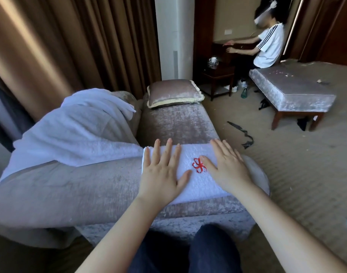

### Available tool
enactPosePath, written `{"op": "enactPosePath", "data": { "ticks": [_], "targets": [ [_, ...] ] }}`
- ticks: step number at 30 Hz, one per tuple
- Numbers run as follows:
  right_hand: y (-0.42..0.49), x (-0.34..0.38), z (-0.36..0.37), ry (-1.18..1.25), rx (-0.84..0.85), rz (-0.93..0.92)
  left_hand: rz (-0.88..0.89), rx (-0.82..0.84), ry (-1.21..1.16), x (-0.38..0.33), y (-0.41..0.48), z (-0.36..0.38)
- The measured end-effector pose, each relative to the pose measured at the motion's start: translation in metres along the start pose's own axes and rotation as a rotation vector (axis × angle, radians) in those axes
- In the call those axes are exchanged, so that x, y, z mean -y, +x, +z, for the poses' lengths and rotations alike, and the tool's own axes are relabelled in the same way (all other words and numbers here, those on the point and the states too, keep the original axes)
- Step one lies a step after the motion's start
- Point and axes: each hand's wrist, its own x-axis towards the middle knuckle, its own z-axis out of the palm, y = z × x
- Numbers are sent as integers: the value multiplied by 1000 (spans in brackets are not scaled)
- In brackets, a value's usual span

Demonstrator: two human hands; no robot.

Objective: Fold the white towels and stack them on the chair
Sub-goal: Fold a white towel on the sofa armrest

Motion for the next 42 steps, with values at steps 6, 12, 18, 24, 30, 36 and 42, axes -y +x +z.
{"op": "enactPosePath", "data": {
  "ticks": [6, 12, 18, 24, 30, 36, 42],
  "targets": [
    [2, -10, -20, 463, -53, 171, 50, 16, -5, 3, 0, -1],
    [20, -19, -37, 332, -108, 100, 43, 65, 14, 2, -3, -5],
    [51, -31, -73, 545, 172, 46, 289, -366, -114, -25, -8, -20],
    [50, -46, -67, 750, 294, 11, 516, -226, -138, -66, -1, -17],
    [46, -46, -56, 744, 77, -80, 518, -251, -178, -78, 2, -11],
    [53, -39, -38, 802, -143, -95, 481, -335, -373, -84, 8, -27],
    [51, -56, -35, 773, -44, -40, 561, -143, -215, -88, 3, 0]
  ]
}}
